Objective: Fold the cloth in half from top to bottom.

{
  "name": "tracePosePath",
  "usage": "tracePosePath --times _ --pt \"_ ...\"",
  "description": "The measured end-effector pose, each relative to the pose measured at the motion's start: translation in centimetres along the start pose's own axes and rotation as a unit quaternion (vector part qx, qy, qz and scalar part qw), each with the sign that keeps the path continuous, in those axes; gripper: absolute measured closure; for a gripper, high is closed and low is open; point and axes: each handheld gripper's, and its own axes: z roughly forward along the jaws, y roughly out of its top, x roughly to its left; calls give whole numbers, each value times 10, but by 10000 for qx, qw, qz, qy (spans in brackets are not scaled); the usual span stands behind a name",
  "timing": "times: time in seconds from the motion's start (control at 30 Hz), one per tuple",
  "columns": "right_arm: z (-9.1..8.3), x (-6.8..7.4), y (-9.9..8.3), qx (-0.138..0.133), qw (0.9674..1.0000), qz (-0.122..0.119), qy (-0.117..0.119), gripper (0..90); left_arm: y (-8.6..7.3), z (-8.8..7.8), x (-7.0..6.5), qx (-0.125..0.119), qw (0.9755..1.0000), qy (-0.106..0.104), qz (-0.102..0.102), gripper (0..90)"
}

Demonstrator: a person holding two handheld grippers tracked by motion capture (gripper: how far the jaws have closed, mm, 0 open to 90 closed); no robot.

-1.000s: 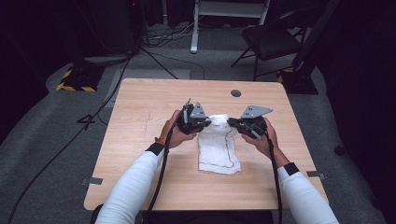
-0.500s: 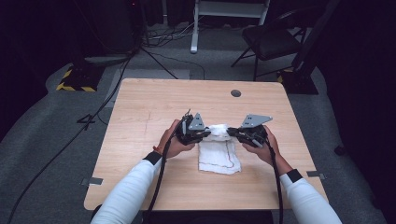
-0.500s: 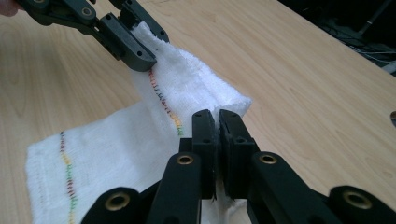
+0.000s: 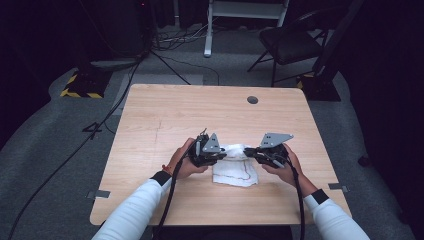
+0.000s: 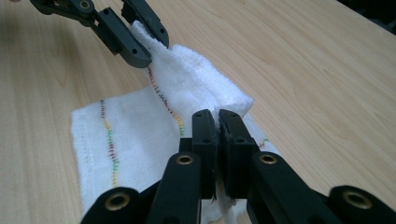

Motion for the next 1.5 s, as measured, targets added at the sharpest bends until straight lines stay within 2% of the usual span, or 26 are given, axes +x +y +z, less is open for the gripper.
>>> tracePosePath --times 0.83,1.03,1.5 --pt "3 27 -27 360 9984 -111 417 855 -18 1 -31 323 9983 -458 143 756" --pt "4 31 -34 444 9981 -121 420 850 -21 2 -35 383 9979 -518 103 757" --pt "-7 35 -46 458 9979 17 466 823 -31 -2 -43 498 9969 -605 70 755"
